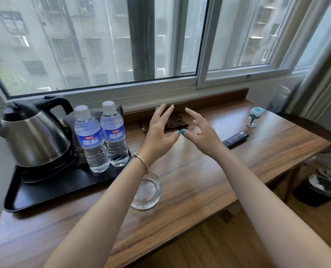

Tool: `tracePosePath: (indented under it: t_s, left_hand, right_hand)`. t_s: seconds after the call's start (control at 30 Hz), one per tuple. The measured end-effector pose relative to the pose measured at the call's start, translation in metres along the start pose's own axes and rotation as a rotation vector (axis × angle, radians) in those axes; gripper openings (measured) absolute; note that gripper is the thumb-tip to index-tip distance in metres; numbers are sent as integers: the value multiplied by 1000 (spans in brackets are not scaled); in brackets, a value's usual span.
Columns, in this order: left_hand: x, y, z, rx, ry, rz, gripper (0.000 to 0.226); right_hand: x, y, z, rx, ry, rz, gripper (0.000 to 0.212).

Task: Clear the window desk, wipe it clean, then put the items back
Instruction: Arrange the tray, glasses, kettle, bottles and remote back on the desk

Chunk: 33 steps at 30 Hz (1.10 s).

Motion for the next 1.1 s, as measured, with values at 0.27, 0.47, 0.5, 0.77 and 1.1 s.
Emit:
tracePosePath:
  t_s: [0.27,0.47,0.5,0.77,1.1]
  left_hand:
    - [28,-125,-57,-96,14,89,71]
    - [32,-219,-104,-169,29,105,70]
    - [32,-235,-113,-180,34,103,68]
    - [23,-369,-183,-254,182,117,69]
    - [-15,-460,-218,-192,305,98,83]
  right_hand:
    - [81,108,-29,54,-87,58,63]
    - [147,183,-56,87,-184,91,60]
    - [158,194,-60,102,-202,89,60]
    - [246,255,-90,333,-451,25,66]
    - [321,263,-116,302,-588,-40,86]
Point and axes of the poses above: each hand's wrist, its own z-axis away from the middle knuckle, its own y-axis out of the back of the hand, x = y × z, the point moved 4 cm from there along -z, towards the middle knuckle, and after that the axes turned 4 degrees about x, right-handed, at the moved point
